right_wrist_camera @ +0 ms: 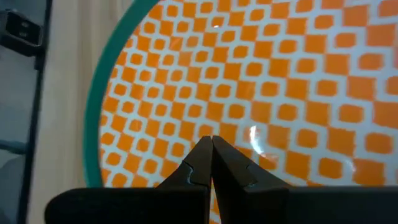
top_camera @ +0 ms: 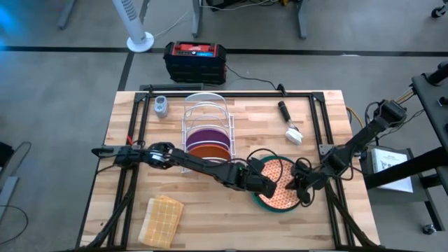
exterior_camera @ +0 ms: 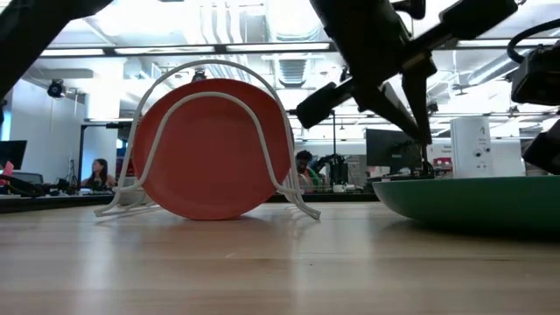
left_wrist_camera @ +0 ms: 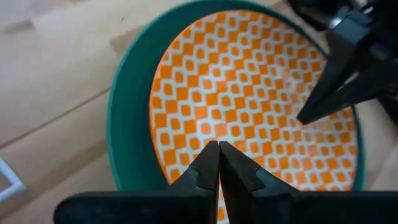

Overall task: Sort dishes
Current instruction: Put the orange/white plate into the dish rack

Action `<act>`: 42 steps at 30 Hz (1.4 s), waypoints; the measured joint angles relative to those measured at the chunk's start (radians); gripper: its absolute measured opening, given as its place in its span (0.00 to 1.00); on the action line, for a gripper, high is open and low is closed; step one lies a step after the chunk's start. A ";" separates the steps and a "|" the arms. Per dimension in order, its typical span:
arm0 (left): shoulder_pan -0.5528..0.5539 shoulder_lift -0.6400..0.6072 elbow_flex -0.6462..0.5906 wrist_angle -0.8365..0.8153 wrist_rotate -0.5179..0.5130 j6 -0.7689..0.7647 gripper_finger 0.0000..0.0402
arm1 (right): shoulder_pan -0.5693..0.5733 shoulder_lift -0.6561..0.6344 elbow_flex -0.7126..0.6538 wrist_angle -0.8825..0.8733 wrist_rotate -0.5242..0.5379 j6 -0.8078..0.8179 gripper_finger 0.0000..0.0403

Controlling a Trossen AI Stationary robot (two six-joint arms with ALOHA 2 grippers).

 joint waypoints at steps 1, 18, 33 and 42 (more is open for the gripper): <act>0.001 0.003 0.000 -0.001 0.000 -0.003 0.00 | 0.000 0.000 0.000 -0.005 0.006 -0.003 0.00; 0.033 0.007 -0.029 -0.049 -0.012 0.029 0.00 | 0.048 -0.014 0.107 -0.298 0.048 0.089 0.00; 0.045 0.008 -0.045 0.000 0.007 0.049 0.10 | 0.055 -0.016 0.035 -0.266 0.100 0.158 0.00; 0.046 0.008 -0.045 0.006 0.020 0.048 0.30 | 0.055 -0.014 0.033 -0.255 0.118 0.145 0.00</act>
